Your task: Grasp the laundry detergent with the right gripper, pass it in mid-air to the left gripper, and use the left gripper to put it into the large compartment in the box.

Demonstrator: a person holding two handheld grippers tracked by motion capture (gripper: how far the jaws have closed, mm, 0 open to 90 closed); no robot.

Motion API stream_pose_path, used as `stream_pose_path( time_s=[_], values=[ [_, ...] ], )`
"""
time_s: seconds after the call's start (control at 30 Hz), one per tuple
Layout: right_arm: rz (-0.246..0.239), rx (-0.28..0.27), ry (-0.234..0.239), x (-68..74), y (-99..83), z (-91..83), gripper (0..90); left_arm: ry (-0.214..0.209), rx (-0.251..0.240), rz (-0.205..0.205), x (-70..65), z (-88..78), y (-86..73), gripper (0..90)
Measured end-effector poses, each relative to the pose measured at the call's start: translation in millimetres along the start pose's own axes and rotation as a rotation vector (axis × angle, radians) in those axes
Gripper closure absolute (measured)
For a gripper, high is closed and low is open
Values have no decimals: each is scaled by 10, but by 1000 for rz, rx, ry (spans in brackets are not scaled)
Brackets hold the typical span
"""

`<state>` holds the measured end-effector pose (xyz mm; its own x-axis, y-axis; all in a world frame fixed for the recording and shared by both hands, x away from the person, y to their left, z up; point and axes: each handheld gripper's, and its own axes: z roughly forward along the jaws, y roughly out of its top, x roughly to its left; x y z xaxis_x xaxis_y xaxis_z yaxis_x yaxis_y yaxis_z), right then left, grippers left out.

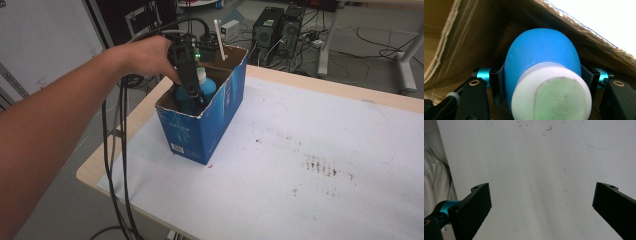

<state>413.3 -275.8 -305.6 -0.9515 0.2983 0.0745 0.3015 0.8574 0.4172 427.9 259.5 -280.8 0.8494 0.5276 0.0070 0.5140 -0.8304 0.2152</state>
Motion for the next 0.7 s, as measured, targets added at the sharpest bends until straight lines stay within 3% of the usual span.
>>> stream_pose_path(
  time_s=[0.33,0.47,0.7],
  values=[
    [-10,0,3,2,36,25,14,-6,-26,-33,36,13,-21,373],
    [-12,3,3,13,58,37,14,0,-38,-69,66,-16,-60,313],
    [-16,-1,4,15,68,40,14,5,-132,-115,96,-198,-135,259]
  ],
)
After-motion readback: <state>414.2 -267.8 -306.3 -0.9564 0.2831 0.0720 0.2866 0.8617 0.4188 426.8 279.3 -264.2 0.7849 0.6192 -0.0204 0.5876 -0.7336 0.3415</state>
